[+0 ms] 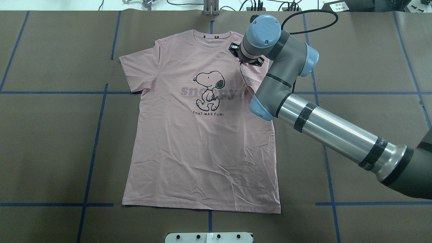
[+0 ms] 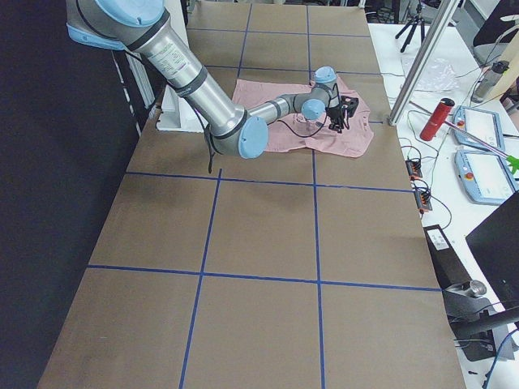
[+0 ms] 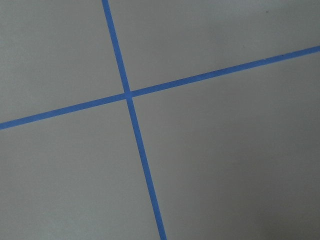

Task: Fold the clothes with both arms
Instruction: 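Release and raise the right gripper while the left gripper moves to the shoulder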

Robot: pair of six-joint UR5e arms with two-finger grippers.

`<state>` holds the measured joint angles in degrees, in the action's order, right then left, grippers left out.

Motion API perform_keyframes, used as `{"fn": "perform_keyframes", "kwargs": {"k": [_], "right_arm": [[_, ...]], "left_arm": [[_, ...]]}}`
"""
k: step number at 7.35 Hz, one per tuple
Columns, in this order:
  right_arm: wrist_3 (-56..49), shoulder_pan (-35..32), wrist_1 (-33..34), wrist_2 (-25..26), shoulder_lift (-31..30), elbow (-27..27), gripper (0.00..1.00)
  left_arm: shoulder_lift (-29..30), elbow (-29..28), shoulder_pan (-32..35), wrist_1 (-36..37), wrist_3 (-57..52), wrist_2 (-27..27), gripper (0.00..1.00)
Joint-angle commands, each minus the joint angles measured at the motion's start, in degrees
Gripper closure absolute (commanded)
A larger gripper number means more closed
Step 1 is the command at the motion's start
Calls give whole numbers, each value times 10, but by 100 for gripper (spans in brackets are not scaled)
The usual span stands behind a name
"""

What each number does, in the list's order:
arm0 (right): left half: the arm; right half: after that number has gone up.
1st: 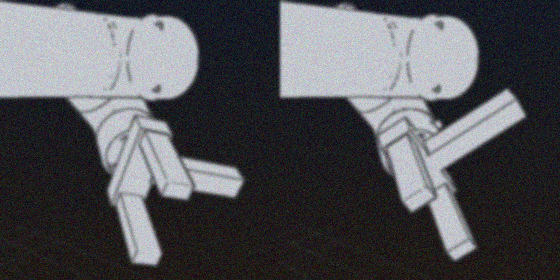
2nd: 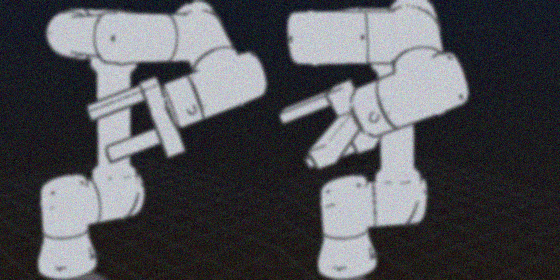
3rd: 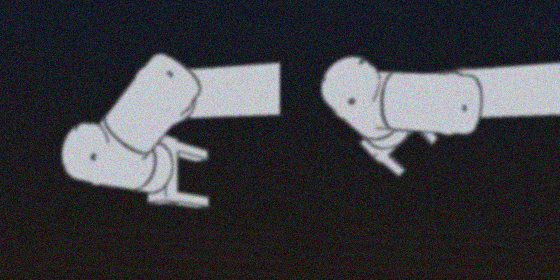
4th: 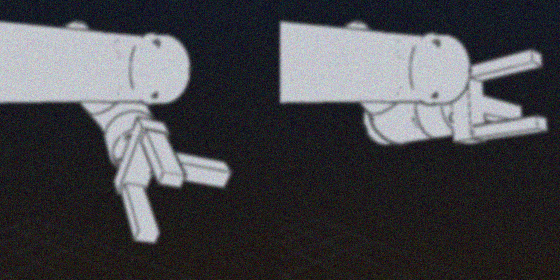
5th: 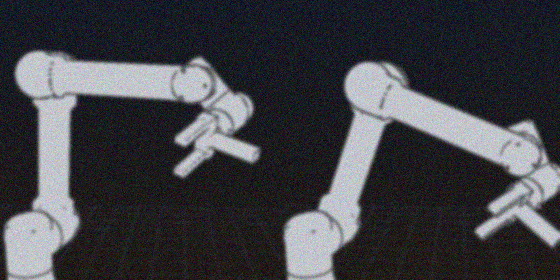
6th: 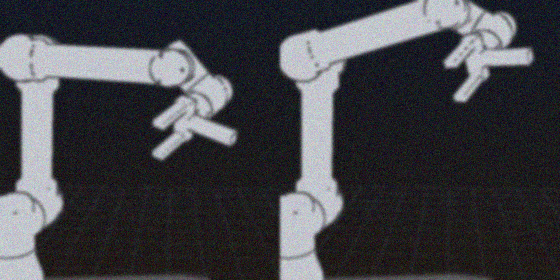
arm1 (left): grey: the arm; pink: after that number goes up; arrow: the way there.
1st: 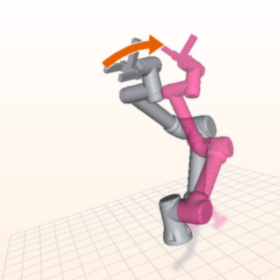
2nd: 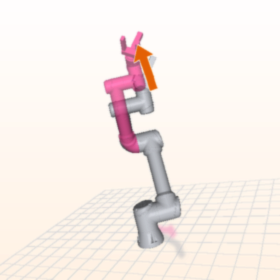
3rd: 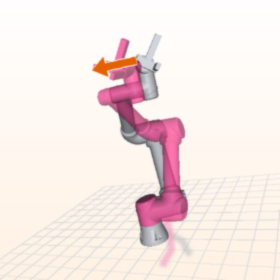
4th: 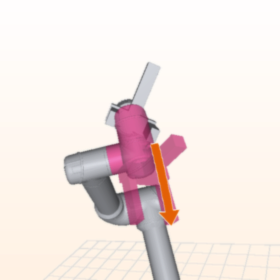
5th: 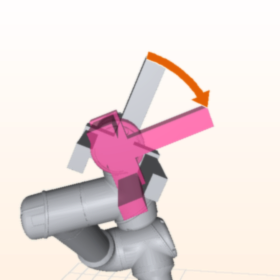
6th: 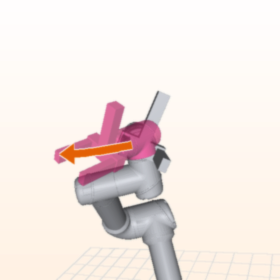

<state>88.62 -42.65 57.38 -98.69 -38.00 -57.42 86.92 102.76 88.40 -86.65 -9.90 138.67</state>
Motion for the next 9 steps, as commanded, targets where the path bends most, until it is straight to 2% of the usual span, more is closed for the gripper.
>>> {"fn": "perform_keyframes", "kwargs": {"k": [1, 3, 5, 6, 7, 8, 9], "right_arm": [[2, -1, -8, -2, -17, -42, 0], [5, -4, -4, -75, -138, -218, 0], [4, -5, -3, -90, -265, -363, 0], [4, -7, -3, -118, -308, -404, 0], [-2, -12, -5, -140, -380, -456, 0], [-2, -12, -5, -139, -391, -466, 0], [-2, -11, -5, -139, -391, -467, 0]], "left_arm": [[6, 4, -13, -54, 11, 64, 0], [46, -10, -98, -175, 195, 58, 0], [107, -15, -153, -212, 392, 20, 0], [127, -21, -187, -220, 438, 17, 0], [344, -259, -354, -326, 661, -141, 5], [351, -332, -358, -443, 666, -158, 5], [352, -348, -359, -462, 664, -173, 7]]}}
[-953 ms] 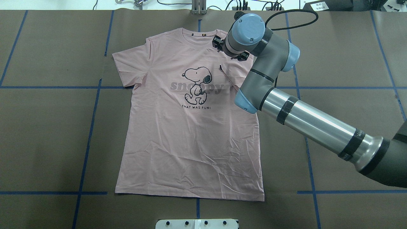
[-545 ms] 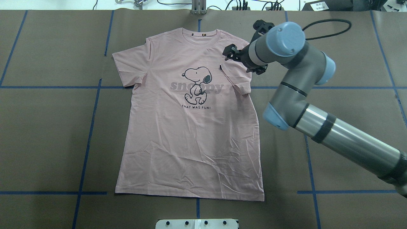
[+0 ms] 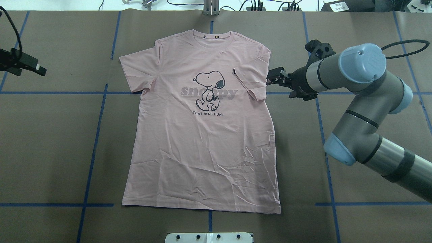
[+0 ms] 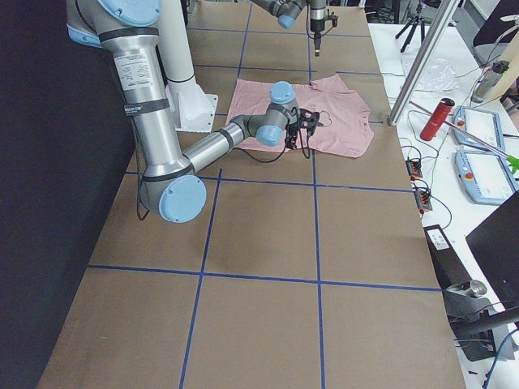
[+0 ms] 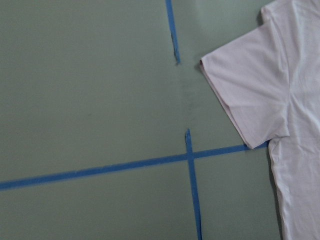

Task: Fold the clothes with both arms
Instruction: 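Release and raise the right gripper while the left gripper moves to the shoulder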

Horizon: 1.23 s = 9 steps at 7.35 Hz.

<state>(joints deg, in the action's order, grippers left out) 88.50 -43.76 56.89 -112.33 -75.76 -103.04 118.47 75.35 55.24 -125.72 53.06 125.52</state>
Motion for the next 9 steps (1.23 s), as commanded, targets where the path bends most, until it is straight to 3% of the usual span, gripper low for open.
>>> {"fn": "perform_keyframes", "kwargs": {"k": [1, 5, 6, 9], "right_arm": [[-1, -1, 0, -3, -14, -13, 0], [-2, 1, 0, 4, -11, -12, 0], [-2, 1, 0, 5, -12, -13, 0], [-2, 1, 0, 6, -13, -13, 0]], "left_arm": [[35, -71, -28, -70, 33, -41, 10], [35, -74, -13, -70, 7, -46, 15], [44, -76, -13, -72, 7, -89, 15], [108, -171, -13, -96, 6, -149, 19]]}}
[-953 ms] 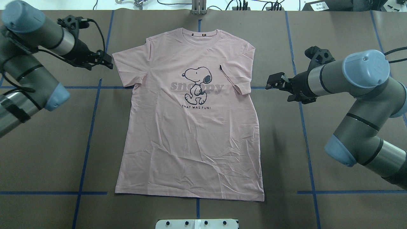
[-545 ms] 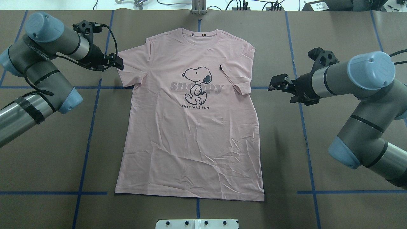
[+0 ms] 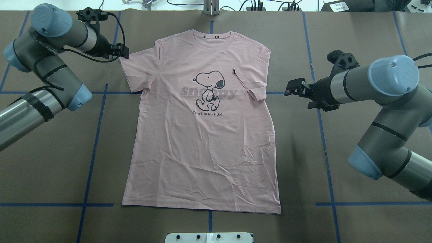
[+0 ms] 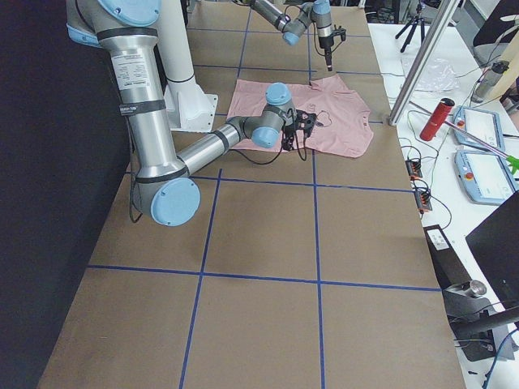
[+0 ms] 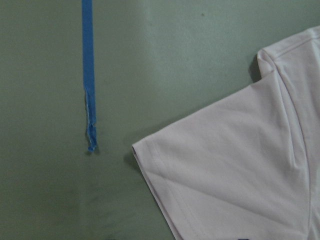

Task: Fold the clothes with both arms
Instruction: 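Release and raise the right gripper while the left gripper moves to the shoulder, then fold the sleeve nearest the left gripper inward over the shirt body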

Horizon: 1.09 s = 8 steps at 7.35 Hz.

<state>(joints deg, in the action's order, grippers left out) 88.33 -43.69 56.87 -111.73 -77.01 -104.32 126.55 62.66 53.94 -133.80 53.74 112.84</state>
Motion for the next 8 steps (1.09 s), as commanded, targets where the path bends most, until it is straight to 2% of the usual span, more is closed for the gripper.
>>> {"fn": "perform_keyframes", "kwargs": {"k": [1, 8], "right_arm": [[0, 1, 0, 0, 0, 1, 0], [1, 2, 0, 0, 4, 2, 0]], "left_arm": [[29, -70, -1, -48, 0, -25, 21], [33, -93, -9, -60, 0, -25, 32]]}}
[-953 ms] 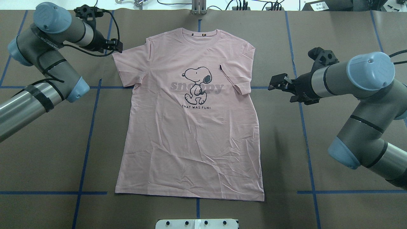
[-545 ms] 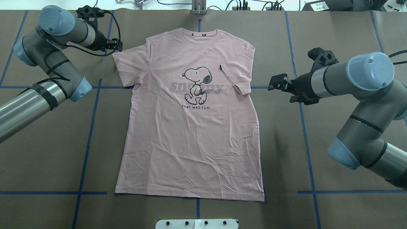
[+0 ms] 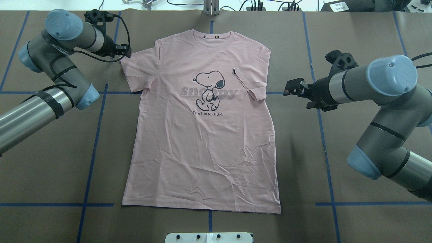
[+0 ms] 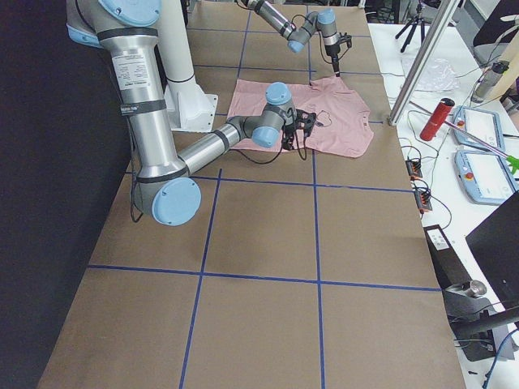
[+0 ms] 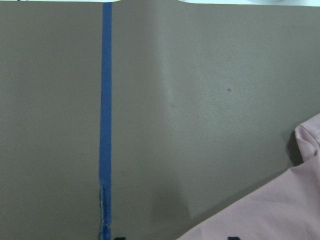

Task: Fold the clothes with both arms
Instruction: 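Fold the sleeve nearest the left gripper inward over the shirt body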

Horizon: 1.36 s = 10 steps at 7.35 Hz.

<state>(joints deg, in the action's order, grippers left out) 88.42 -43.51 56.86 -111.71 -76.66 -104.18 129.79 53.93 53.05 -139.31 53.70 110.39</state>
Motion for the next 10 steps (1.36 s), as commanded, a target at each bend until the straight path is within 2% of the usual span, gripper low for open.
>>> {"fn": "perform_keyframes", "kwargs": {"k": [1, 4, 5, 6, 7, 9, 10], "right_arm": [[0, 0, 0, 0, 0, 1, 0], [0, 1, 0, 0, 1, 1, 0], [1, 1, 0, 0, 1, 1, 0], [2, 2, 0, 0, 1, 1, 0], [3, 2, 0, 0, 1, 1, 0], [2, 2, 0, -1, 1, 0, 0], [3, 2, 0, -1, 1, -1, 0]], "left_arm": [[1, -10, -1, -7, 0, 0, 32], [15, -27, -4, -7, 0, 0, 36], [14, -27, -4, -7, 0, 0, 55], [14, -27, -4, -7, 0, 0, 89], [14, -27, -4, -7, -1, 0, 100], [14, -20, 0, -6, -22, 3, 100], [15, 20, 1, 1, -14, 9, 100]]}}
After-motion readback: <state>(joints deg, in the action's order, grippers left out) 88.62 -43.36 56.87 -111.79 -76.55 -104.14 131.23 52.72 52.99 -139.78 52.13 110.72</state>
